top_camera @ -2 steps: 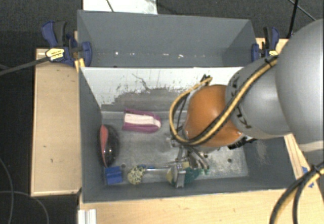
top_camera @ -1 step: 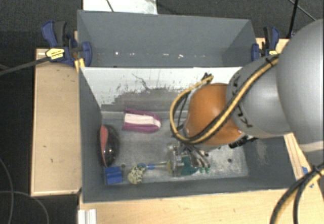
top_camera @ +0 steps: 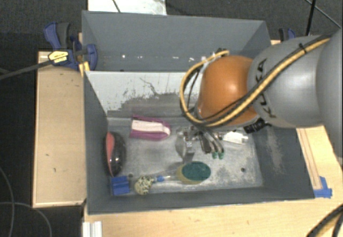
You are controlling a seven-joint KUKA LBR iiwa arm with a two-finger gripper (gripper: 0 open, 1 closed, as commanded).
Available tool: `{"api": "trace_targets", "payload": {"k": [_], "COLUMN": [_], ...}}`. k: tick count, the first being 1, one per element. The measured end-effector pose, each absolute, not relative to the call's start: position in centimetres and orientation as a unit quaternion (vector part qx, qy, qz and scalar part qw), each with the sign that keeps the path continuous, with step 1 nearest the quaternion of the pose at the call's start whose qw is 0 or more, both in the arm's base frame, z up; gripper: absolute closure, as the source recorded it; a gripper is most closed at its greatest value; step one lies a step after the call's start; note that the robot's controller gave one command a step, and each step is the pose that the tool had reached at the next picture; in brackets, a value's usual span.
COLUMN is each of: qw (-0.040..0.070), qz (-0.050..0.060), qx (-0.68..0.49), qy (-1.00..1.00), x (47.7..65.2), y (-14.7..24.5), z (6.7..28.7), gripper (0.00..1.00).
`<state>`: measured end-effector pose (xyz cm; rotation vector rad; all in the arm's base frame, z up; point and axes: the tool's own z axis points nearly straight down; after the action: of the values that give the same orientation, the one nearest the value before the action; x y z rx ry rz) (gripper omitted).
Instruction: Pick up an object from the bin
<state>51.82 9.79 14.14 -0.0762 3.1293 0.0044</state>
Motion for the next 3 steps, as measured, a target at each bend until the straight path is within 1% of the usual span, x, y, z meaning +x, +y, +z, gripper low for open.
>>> {"api": "trace_targets", "payload": {"k": [1, 2, 3], "qw": [0.001, -0.003, 0.006], "qz": [0.001, 0.002, 0.002], "qx": [-0.023, -0.059, -0.057], "qy": [1.000, 0.998, 0.998], "x": [51.5, 49.0, 49.6], "y": [9.7, 7.6, 7.7], "z": [13.7, 6.9, 7.5], "gripper": [0.00, 0.00, 1.00]}}
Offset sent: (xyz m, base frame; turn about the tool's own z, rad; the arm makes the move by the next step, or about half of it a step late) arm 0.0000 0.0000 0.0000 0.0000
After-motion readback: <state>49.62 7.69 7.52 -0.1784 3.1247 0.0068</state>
